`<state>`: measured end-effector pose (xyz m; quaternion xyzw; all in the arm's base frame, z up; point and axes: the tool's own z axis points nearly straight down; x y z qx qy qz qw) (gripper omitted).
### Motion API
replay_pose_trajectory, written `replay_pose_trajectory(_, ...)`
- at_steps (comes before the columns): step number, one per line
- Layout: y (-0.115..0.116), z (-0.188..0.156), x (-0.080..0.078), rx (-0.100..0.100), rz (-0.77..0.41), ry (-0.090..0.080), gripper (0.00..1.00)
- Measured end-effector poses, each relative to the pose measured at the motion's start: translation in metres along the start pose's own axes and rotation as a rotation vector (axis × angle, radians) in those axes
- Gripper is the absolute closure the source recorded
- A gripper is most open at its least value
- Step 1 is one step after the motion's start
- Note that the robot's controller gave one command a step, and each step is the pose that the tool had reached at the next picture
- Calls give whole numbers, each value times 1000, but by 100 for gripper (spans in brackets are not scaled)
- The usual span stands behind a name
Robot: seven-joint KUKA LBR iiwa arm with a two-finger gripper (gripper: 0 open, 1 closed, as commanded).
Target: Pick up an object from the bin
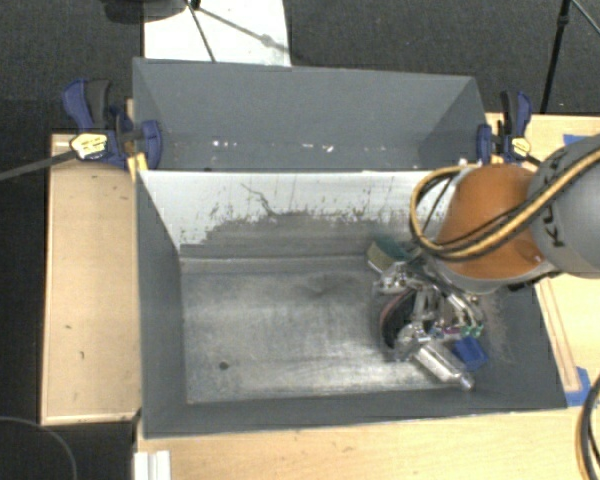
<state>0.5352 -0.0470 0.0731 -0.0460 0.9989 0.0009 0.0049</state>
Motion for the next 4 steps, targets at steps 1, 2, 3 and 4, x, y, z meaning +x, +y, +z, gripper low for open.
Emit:
replay_pose_trajectory(1,-46,-2,-11,-9,63,14,0)
replay_pose_trajectory(2,-48,-5,-12,-11,70,16,100)
replay_pose_trajectory(3,-35,-167,-19,3,-117,-1,100)
replay_pose_trajectory(4,-6,-229,-27,0,-691,3,100)
